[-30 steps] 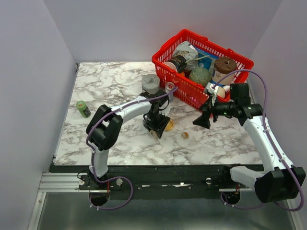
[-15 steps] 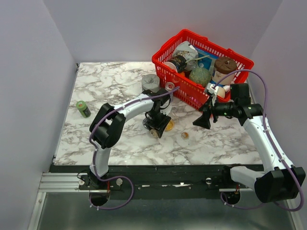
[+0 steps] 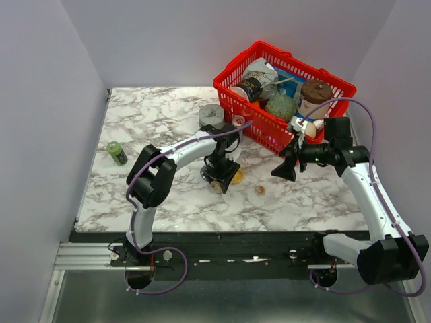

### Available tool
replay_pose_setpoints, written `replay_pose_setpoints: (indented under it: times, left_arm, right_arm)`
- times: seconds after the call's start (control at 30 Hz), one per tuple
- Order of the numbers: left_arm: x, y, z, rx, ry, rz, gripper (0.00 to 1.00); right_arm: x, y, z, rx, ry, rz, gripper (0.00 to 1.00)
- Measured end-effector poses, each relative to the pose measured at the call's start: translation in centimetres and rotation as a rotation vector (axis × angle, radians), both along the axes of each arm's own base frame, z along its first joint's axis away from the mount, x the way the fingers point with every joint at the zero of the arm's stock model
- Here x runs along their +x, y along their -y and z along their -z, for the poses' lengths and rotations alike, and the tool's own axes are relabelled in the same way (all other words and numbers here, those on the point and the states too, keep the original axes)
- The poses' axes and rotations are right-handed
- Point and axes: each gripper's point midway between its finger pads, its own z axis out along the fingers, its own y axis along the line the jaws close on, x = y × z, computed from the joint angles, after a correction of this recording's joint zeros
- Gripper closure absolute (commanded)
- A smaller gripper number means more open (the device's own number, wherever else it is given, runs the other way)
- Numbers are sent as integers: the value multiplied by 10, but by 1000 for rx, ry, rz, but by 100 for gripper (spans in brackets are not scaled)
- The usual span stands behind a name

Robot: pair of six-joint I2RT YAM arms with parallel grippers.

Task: Sort the pills into containers

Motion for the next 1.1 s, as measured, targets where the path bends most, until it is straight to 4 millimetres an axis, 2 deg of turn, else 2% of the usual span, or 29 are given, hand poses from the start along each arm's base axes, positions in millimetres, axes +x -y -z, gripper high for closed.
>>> replay_pose_setpoints:
  times: [0.27, 1.1]
  left_arm:
    - [5, 4, -9, -6, 6, -1, 100]
    - [1, -1, -3, 62, -72, -2, 100]
  right_arm:
    - [-1, 0, 0, 3, -1, -3, 0]
    - [-1, -1, -1, 12, 1, -11, 0]
